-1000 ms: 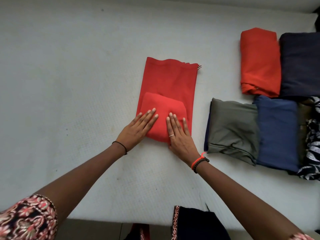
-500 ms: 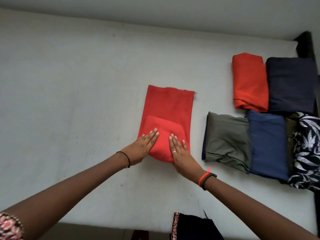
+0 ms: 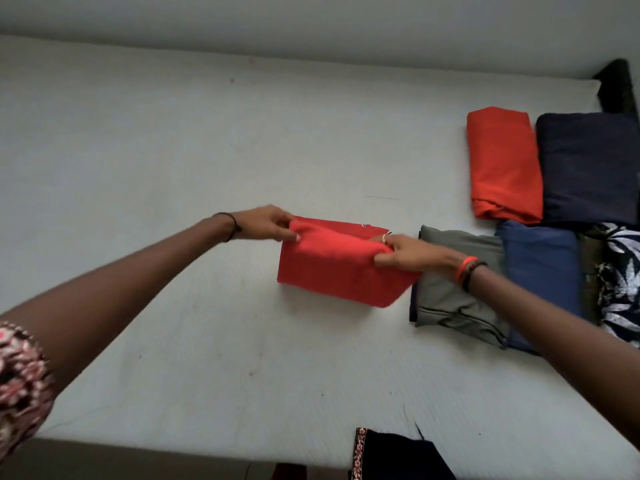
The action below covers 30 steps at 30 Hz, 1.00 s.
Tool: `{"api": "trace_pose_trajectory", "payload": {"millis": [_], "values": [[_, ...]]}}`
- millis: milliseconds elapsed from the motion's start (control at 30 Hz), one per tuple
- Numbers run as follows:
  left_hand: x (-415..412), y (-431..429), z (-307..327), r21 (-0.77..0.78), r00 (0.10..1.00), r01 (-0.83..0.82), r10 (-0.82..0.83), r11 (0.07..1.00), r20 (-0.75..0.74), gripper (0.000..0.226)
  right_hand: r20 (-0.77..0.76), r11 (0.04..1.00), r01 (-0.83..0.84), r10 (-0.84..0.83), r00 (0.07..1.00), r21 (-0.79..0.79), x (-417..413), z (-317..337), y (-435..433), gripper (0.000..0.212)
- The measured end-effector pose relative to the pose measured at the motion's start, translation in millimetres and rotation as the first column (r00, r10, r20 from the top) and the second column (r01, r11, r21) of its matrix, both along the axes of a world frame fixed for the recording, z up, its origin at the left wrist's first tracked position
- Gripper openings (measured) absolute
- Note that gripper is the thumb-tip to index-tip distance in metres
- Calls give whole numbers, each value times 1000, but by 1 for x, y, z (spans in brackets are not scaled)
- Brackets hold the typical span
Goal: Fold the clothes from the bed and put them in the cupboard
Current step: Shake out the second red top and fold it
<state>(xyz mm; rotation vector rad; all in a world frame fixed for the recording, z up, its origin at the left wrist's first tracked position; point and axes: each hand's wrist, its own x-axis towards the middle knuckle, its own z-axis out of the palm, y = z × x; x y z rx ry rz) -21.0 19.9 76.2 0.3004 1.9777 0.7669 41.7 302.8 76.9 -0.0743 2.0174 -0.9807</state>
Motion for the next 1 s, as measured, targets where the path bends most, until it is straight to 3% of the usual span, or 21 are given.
{"api": "trace_pose_trajectory", "payload": {"millis": [133,267,367,433,500,567,633,667,700,733,800,867,933,1000], "values": [[-27,7,-29,13,966,-258,259,966,-22,31,-53,991,117,-113,992,63,-46,-32,22,28],[-33,23,-60,4,913,-406,406,914,-32,34,-106,982,23,-3,994,190,-74,-54,28,34],[-31,29,-77,-65,895,-431,416,900,-162,34,-138,963,9,30,990,271,-87,-61,25,36],[-19,30,-86,-52,815,-539,505,841,-285,38,-181,970,85,-43,983,229,-91,-62,20,36],[3,33,-94,71,577,-773,744,631,-337,41,-222,976,146,-108,969,163,-91,-60,13,40],[35,38,-101,136,189,-961,933,240,-307,42,-229,983,141,-111,967,121,-89,-61,2,51],[68,49,-102,87,-208,-977,959,-194,-191,46,-182,989,94,-72,981,117,-88,-62,-9,59],[87,60,-100,32,-352,-936,928,-351,-125,47,-159,989,69,-48,986,131,-87,-62,-14,62],[105,73,-95,-20,-421,-906,905,-423,-61,44,-148,987,36,-13,989,155,-86,-63,-18,63],[120,86,-89,-54,-415,-909,909,-413,39,39,-146,983,8,19,989,182,-85,-64,-21,63],[138,111,-82,-43,-259,-965,911,-260,321,27,-164,973,-13,52,985,232,-84,-66,-25,58],[140,131,-79,40,-95,-991,875,-130,475,45,-200,966,1,52,978,258,-83,-70,-26,54],[132,140,-78,86,-133,-974,832,-211,539,92,-231,965,32,30,973,259,-80,-75,-24,53],[125,142,-78,88,-223,-936,766,-341,603,108,-261,963,75,-5,965,259,-74,-79,-23,55]]}}
